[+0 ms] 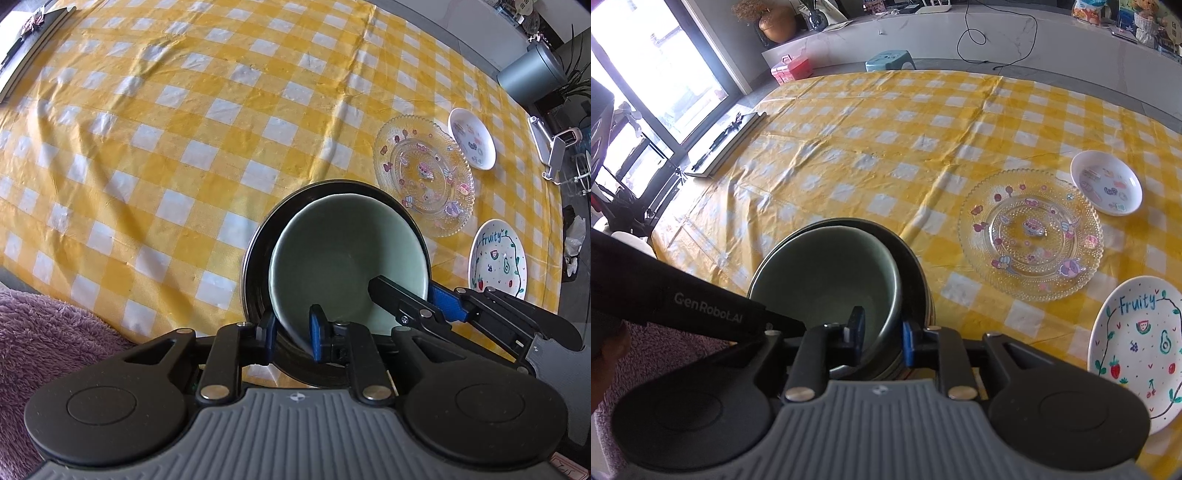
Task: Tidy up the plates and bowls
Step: 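Lower the pale green bowl into the nested steel bowls with the left tool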
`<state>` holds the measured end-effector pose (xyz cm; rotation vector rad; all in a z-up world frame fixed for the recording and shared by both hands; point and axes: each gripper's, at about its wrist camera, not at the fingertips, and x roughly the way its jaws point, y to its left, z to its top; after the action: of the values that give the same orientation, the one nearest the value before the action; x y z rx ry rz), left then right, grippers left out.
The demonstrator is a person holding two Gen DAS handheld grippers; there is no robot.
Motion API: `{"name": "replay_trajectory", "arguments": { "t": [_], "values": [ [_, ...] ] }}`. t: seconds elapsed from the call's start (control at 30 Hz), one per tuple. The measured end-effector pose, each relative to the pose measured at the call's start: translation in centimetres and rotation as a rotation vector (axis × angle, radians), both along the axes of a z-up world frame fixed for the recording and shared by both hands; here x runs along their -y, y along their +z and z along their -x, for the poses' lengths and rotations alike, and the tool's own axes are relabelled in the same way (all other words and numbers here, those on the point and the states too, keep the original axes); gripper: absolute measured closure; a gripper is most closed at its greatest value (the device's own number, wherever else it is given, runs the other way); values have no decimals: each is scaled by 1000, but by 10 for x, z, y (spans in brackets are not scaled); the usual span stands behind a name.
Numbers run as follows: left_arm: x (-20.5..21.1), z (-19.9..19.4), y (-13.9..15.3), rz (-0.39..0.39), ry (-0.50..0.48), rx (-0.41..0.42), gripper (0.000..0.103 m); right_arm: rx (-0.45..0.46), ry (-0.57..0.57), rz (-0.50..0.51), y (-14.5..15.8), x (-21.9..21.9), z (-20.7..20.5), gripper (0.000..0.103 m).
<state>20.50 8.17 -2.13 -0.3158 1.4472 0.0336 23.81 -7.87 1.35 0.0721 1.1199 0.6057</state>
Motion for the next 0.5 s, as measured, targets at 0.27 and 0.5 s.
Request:
{"name": "replay_trajectory", "arguments": {
  "t": [0.27,0.5],
  "values": [
    [-1,1,0,5,-3,3,80,-14,8,-15,-1,2,0,80],
    [-3,2,0,23,10,-4,79,-36,5,-44,0,6,-1,75]
  ]
}}
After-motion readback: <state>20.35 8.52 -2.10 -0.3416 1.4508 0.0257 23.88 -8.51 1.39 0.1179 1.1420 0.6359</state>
